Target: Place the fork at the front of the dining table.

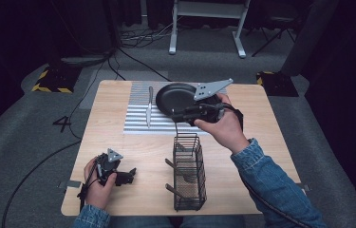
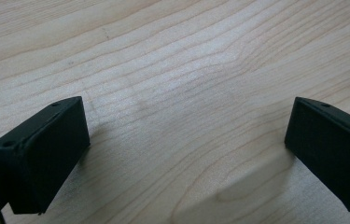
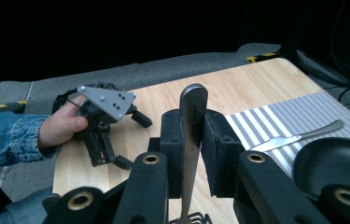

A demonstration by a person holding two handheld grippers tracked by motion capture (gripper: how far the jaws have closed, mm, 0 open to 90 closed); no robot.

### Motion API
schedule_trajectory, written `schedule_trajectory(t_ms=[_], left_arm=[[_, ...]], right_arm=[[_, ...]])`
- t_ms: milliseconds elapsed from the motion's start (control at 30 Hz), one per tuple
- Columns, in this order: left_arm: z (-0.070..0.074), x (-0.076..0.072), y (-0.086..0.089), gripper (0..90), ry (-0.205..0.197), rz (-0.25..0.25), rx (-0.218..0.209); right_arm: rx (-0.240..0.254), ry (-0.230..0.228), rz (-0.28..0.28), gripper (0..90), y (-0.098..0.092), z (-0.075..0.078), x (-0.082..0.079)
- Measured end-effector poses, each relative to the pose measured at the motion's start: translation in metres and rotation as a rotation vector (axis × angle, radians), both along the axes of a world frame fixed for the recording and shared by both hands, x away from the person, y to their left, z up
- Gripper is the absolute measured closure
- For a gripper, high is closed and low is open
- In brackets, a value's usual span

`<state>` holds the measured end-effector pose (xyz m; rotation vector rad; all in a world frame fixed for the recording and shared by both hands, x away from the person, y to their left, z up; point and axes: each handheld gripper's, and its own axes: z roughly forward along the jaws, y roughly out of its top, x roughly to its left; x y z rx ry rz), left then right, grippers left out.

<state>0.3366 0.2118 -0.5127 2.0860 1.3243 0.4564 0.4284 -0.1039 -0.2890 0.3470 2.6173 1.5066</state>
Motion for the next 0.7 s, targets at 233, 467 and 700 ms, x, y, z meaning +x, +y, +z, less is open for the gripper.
schedule_trajectory(t_ms=[233, 467, 700], left_arm=[[0.0, 0.0, 0.0, 0.0, 0.0, 0.0, -0.001], [0.0, 0.0, 0.0, 0.0, 0.003, -0.001, 0.0], [0.0, 0.0, 0.0, 0.0, 0.003, -0.001, 0.0]], right_arm=[[0.023, -0.013, -0.032, 79.5, -0.009, 0.014, 0.0], [0.05, -0.024, -0.063, 79.5, -0.019, 0.028, 0.001], [0.096, -0.029, -0.094, 79.5, -0.031, 0.042, 0.002]])
